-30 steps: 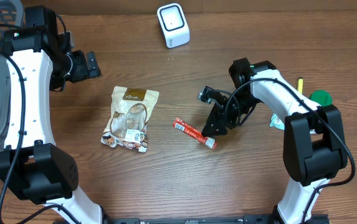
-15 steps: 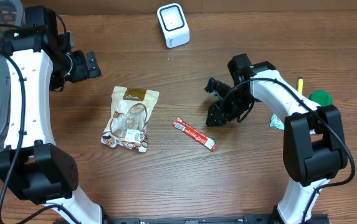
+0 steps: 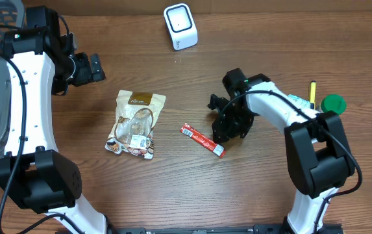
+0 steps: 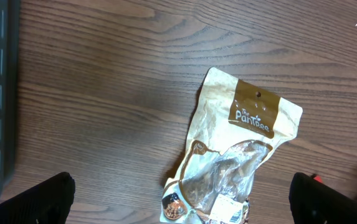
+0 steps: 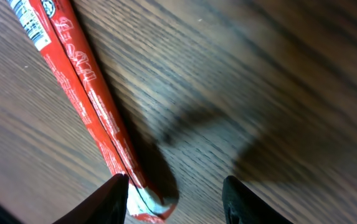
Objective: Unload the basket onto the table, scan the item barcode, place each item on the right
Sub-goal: 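Regrasp the red stick by its end with the right gripper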
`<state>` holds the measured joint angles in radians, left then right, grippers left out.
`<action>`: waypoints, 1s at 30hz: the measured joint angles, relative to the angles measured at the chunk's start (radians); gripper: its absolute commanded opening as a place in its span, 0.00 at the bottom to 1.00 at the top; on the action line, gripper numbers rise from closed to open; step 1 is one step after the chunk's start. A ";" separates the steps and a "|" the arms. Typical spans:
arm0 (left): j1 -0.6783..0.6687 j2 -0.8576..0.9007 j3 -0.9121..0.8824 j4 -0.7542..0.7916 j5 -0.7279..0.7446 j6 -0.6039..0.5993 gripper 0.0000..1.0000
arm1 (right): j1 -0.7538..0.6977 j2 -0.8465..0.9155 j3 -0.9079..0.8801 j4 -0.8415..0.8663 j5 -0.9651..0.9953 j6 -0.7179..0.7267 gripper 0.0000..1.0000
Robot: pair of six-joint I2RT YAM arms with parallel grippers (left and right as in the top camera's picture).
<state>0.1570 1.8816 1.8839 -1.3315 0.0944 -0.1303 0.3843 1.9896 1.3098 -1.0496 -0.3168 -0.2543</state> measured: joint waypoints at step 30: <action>0.000 0.000 0.000 0.000 0.000 0.000 1.00 | 0.042 -0.021 -0.020 -0.013 0.095 0.108 0.49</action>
<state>0.1570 1.8816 1.8839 -1.3315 0.0944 -0.1303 0.4263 1.9682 1.2896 -1.0630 -0.2214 -0.1467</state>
